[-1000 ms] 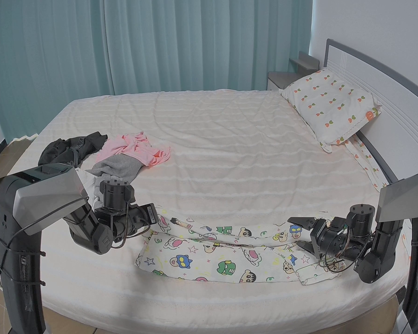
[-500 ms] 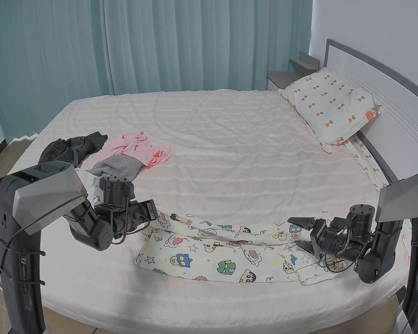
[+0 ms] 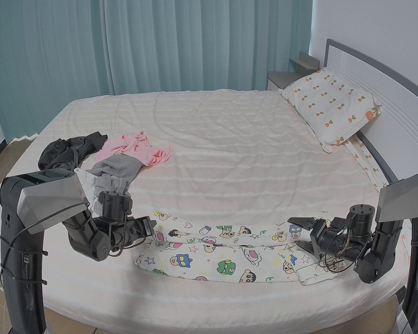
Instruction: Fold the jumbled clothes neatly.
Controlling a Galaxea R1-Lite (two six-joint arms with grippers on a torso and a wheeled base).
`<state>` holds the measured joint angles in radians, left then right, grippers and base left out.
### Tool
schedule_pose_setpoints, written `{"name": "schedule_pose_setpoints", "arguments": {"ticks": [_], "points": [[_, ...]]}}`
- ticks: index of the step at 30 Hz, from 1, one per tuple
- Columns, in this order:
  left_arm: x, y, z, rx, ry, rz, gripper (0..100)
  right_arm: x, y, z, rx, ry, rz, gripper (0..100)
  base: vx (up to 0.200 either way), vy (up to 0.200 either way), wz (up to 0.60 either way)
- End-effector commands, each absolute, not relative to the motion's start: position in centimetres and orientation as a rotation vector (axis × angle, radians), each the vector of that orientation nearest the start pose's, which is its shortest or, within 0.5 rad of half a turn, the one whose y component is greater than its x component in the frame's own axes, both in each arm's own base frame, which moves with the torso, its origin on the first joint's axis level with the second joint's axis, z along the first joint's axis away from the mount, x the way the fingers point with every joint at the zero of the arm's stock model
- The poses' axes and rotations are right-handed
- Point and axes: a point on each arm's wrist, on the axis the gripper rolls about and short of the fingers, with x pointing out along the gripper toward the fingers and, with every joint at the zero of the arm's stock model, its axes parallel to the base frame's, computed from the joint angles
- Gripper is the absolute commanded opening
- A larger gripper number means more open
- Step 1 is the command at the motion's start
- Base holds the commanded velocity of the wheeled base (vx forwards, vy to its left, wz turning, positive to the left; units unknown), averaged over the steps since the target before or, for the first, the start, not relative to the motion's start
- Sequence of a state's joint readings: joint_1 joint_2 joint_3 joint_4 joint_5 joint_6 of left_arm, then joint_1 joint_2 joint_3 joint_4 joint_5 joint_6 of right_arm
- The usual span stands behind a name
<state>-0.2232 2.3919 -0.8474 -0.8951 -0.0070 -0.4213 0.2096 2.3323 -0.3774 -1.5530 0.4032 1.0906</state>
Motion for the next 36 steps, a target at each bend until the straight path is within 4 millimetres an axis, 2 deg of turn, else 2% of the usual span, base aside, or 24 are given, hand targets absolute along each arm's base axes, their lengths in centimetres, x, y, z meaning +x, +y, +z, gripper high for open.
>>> {"name": "schedule_pose_setpoints", "arguments": {"ticks": [1,6,8,11,14,15,17,21,23,27,36], "points": [[36.7,-8.2,-3.2,-0.328,0.697,-0.06,100,29.6,7.2,-1.2,1.079,0.687,0.329,100,0.0,0.0,0.0],[36.5,-8.3,-0.1,-0.359,0.637,-0.012,100,29.6,7.2,-1.2,1.079,0.687,0.329,100,0.0,0.0,0.0],[36.2,-8.7,2.1,-0.419,0.639,-0.003,100,29.6,7.2,-1.2,1.079,0.687,0.329,100,0.0,0.0,0.0],[36.3,-10.0,5.5,-0.528,0.674,0.007,100,29.6,7.3,-1.2,1.078,0.688,0.331,100,0.0,0.0,0.0],[36.9,-10.9,6.9,-0.611,0.718,0.035,100,29.6,7.3,-1.2,1.078,0.688,0.331,100,0.0,0.0,0.0],[37.6,-11.6,7.7,-0.653,0.749,0.054,100,29.6,7.2,-1.2,1.079,0.687,0.329,100,0.0,0.0,0.0],[38.3,-11.8,7.8,-0.671,0.782,0.063,100,29.6,7.3,-1.2,1.078,0.688,0.331,100,0.0,0.0,0.0],[40.6,-12.4,6.3,-0.709,0.994,0.068,100,29.6,7.2,-1.2,1.077,0.687,0.33,100,0.0,0.0,0.0],[41.3,-12.2,4.5,-0.661,1.067,0.079,100,29.6,7.3,-1.2,1.078,0.688,0.331,100,0.0,0.0,0.0],[42.2,-10.0,1.7,-0.444,1.09,0.004,100,29.6,7.2,-1.2,1.079,0.687,0.329,100,0.0,0.0,0.0],[42.4,-9.9,1.5,-0.45,1.099,-0.118,100,29.6,7.3,-1.2,1.078,0.688,0.331,100,0.0,0.0,0.0]]}}
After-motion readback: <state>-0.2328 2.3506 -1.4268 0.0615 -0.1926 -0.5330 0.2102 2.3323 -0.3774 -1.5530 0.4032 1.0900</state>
